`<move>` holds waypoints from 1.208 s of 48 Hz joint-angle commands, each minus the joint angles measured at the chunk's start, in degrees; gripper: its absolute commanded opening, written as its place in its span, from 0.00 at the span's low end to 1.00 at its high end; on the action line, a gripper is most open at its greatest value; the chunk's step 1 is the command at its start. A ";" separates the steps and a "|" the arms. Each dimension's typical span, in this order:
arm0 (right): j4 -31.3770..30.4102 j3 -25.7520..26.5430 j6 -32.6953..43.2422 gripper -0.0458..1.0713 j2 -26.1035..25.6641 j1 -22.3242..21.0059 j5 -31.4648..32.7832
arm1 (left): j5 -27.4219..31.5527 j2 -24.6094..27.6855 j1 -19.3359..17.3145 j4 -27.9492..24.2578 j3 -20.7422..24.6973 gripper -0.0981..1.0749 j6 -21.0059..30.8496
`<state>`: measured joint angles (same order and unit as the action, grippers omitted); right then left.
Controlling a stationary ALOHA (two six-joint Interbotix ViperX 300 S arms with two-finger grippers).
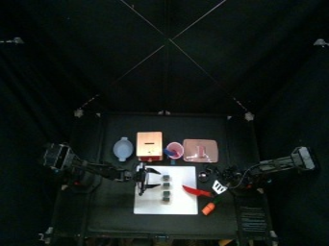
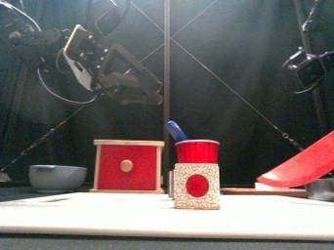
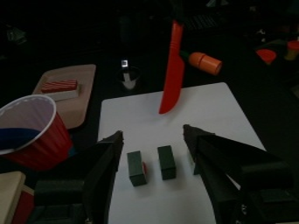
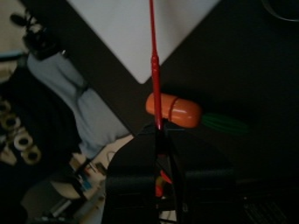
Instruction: Drop knife
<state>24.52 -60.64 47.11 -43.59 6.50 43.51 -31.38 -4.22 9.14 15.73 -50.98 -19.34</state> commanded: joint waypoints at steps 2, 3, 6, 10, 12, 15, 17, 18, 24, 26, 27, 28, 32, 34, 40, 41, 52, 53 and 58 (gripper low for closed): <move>-5.62 1.41 9.93 0.35 -0.53 -0.35 0.44 | -1.05 -0.18 0.00 -0.09 0.62 0.86 -0.09; -7.21 1.41 12.92 0.35 -0.53 -0.35 0.53 | -1.23 0.00 0.00 -0.09 0.62 0.86 -0.09; -9.32 1.32 18.63 0.35 -0.44 -0.35 0.18 | -1.67 0.09 0.00 -0.09 0.62 0.86 -0.18; -10.02 0.97 25.75 0.35 0.26 -0.26 -1.05 | -1.93 0.18 0.00 -0.26 0.35 0.86 -0.26; -10.02 0.35 29.00 0.35 1.05 -0.18 -2.64 | -1.93 0.26 0.00 -0.35 0.26 0.86 -0.26; -9.67 -0.70 33.40 0.34 2.55 0.70 -5.45 | -2.02 0.35 0.00 -0.44 0.09 0.86 -0.26; -9.32 -1.32 35.51 0.35 3.78 1.67 -7.56 | -1.93 0.44 0.00 -0.44 0.00 0.86 -0.18; -9.05 -1.67 37.09 0.35 4.83 2.46 -9.32 | -1.93 0.53 0.09 -0.44 0.00 0.86 -0.18; -8.79 -1.85 39.55 0.38 8.35 5.54 -15.21 | -1.49 1.32 0.09 -0.79 -0.09 0.86 -0.35; -8.79 -1.76 39.90 0.40 9.23 6.15 -16.61 | -1.41 1.41 0.00 -1.05 -0.18 0.86 -0.35; -8.70 -1.76 39.90 0.43 9.84 6.42 -17.75 | -1.41 1.49 0.09 -1.14 -0.26 0.86 -0.35; -8.53 -1.67 39.90 0.46 10.28 6.68 -18.46 | -1.41 1.41 0.09 -1.23 -0.26 0.86 -0.35; -7.91 -1.14 39.90 0.57 11.87 7.65 -20.48 | -1.41 1.14 0.09 -1.23 -0.18 0.86 -0.35; -8.09 -0.79 39.90 0.64 12.66 8.26 -21.27 | -1.41 1.05 0.09 -1.32 -0.18 0.86 -0.35; -8.53 0.44 39.73 0.80 15.03 9.40 -22.76 | -1.49 1.05 0.00 -1.23 -0.18 0.86 -0.35; -8.61 0.62 39.64 0.83 15.38 9.49 -22.94 | -1.41 1.05 0.09 -1.32 -0.18 0.86 -0.35; -14.24 3.43 38.85 0.88 16.35 9.93 -24.70 | -1.41 0.79 0.09 -1.32 -0.26 0.86 -0.35; -15.29 3.78 38.94 0.88 16.35 10.20 -24.96 | -1.41 0.70 0.00 -1.23 -0.26 0.86 -0.35; -20.21 5.54 39.55 0.88 16.44 11.87 -25.40 | -1.41 -0.09 0.09 -1.32 -0.18 0.86 -0.35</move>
